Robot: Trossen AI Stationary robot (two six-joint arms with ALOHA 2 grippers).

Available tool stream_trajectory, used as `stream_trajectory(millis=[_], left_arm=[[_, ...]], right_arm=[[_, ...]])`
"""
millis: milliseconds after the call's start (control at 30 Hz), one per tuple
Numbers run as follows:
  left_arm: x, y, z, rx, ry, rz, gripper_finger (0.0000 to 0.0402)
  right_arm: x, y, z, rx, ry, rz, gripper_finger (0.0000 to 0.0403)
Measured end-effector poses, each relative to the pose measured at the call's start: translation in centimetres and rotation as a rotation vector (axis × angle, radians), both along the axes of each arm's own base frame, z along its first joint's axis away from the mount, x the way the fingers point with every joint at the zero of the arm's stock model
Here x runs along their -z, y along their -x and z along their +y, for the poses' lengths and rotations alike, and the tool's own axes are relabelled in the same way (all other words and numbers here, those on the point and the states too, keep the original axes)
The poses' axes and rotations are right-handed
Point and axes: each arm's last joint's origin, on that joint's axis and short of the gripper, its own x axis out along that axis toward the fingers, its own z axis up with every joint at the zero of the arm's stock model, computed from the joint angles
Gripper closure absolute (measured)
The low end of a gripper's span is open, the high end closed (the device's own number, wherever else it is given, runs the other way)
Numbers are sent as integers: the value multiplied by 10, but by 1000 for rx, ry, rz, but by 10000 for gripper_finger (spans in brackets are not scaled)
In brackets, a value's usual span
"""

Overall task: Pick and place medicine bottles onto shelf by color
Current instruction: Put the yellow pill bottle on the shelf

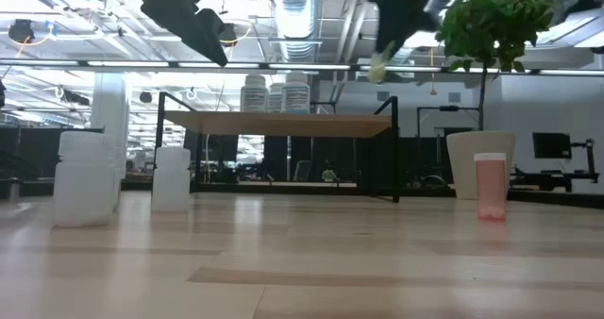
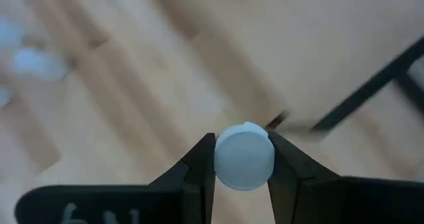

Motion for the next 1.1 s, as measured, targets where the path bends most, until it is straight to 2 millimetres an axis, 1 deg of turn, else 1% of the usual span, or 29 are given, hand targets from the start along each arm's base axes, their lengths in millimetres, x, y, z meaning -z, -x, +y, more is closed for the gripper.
stream_trajectory(millis=[100,233,333,433,533,600,833,933,1100], left_arm=[[0,0,0,0,0,3,160],[3,-1,0,0,1,18,160],[2,-1,0,1,0,16,160],[3,-1,0,1,1,19,160],[3,-1,0,1,1,24,160],[3,0,0,1,1,27,160],[4,0,0,17,-12,33,160],[4,0,0,20,-15,33,160],[4,0,0,20,-14,33,160]], right_arm=[[-3,-12,-34,-8,29,59,296],[-4,-23,-75,-23,3,107,296],[0,-30,-98,-32,-24,132,295],[9,-36,-116,-32,-50,150,295],[20,-40,-126,-23,-74,189,295],[26,-43,-127,-40,-78,209,295],[23,-40,-126,-57,-76,220,287],[22,-40,-124,-60,-72,219,267],[26,-42,-126,-61,-79,233,212]])
